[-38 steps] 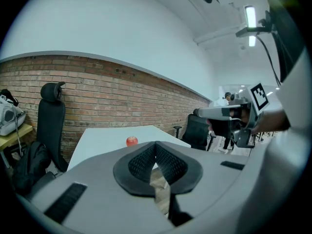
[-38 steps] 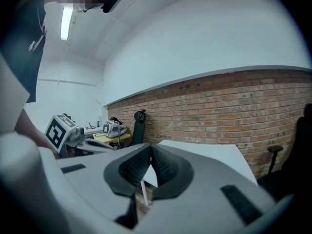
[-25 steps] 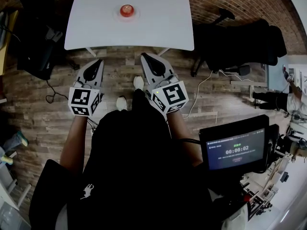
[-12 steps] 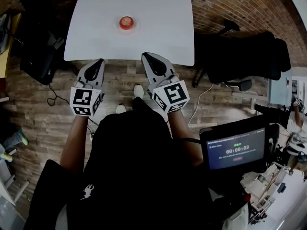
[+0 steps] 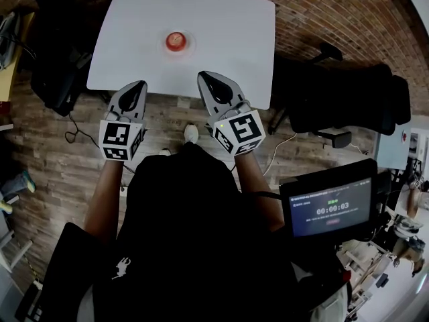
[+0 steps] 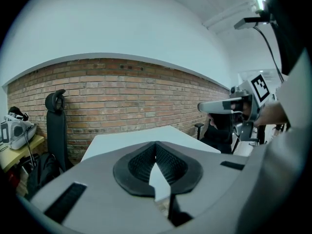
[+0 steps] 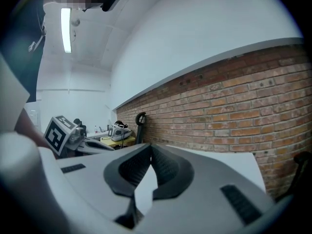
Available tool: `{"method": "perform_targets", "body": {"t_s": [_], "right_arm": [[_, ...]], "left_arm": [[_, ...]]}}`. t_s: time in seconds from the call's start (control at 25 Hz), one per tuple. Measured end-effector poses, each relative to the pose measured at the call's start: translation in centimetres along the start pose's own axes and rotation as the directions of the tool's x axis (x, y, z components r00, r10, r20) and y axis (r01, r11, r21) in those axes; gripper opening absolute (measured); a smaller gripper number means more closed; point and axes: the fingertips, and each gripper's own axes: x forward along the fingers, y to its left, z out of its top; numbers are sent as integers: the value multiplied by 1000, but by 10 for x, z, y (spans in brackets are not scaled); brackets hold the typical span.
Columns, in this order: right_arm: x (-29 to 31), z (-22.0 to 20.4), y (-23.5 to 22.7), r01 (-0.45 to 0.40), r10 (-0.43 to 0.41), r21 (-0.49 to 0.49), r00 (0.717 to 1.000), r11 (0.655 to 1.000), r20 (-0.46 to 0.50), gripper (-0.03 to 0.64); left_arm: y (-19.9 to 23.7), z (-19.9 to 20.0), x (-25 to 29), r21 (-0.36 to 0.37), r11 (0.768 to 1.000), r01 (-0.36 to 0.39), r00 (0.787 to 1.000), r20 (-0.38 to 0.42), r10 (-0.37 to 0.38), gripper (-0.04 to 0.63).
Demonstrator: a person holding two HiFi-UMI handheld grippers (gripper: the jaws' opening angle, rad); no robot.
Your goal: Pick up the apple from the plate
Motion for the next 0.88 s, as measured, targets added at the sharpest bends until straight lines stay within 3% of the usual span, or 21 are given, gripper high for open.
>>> {"method": "perform_targets", "body": {"t_s": [0.56, 0.88], "right_arm": [[9, -8, -65, -63, 63, 21, 998, 998, -22, 5], [11, -11, -59, -99, 100, 26, 995, 995, -27, 5]], "left_arm": [[-18, 11, 58, -42, 998, -53, 998, -26, 52, 5], [-21, 9, 48, -31, 997, -72, 997, -33, 71, 5]]}}
